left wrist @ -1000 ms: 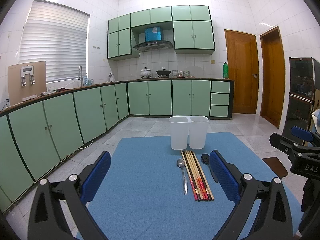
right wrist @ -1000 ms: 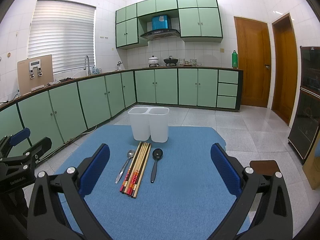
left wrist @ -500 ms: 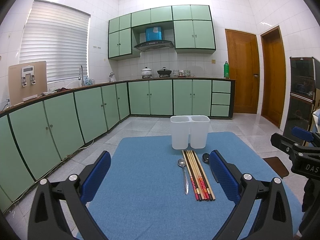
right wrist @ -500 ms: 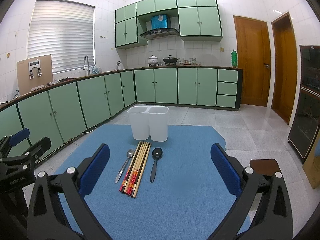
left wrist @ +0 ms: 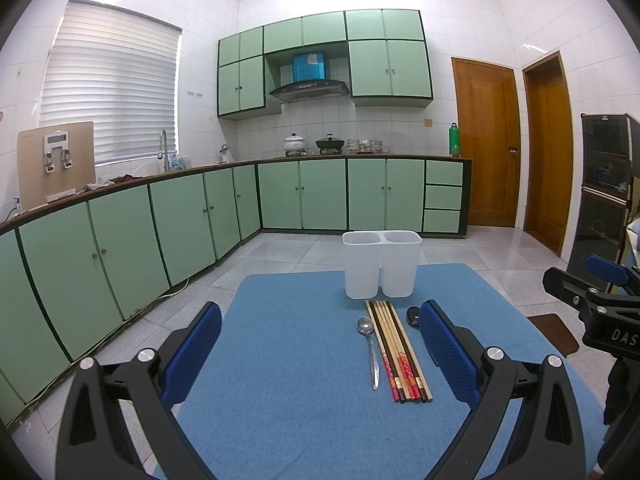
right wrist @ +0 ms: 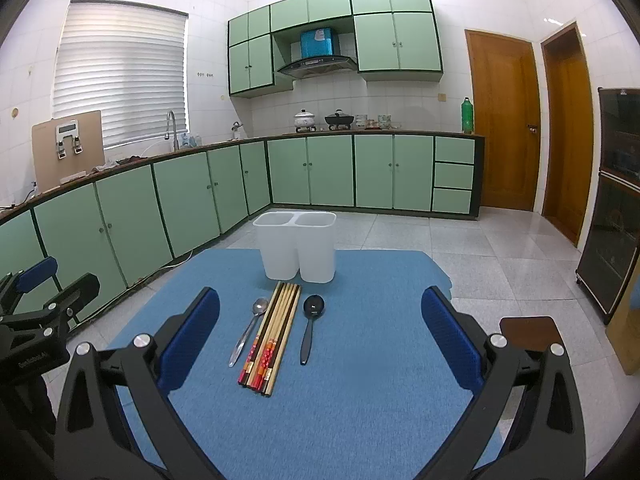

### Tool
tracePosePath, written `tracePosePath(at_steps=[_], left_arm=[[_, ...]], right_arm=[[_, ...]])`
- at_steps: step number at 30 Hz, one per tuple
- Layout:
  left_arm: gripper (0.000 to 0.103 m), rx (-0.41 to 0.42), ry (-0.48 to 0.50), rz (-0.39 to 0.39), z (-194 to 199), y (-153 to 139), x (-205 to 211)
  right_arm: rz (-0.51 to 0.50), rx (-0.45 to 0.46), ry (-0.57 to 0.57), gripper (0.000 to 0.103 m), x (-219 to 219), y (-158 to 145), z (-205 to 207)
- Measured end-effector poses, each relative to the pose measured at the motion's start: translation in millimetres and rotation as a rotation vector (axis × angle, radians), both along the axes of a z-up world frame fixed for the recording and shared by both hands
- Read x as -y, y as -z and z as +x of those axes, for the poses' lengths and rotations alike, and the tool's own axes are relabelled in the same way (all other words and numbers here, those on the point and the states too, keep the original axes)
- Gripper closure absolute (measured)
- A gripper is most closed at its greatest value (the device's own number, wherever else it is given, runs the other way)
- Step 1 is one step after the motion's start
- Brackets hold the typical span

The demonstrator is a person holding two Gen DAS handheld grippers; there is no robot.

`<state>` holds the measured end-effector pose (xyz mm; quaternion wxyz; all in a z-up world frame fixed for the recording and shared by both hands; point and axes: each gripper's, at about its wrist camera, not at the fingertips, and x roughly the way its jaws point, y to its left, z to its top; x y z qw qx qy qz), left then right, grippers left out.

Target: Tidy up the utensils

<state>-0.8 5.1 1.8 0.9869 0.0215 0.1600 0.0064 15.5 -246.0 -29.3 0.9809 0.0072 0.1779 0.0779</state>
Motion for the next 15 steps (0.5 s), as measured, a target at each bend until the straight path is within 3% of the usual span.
tracePosePath(at_steps=[8, 15], left_arm=[[0.006, -0.016, -0.003, -0.005, 6, 0, -7], [0.006, -0.065, -0.015, 0.002, 33, 11, -10]], right_arm=[[-0.003, -0.012, 0.006, 0.005, -7, 1, 7], [-0.026, -0.042, 0.005, 0.005, -10, 4, 31]])
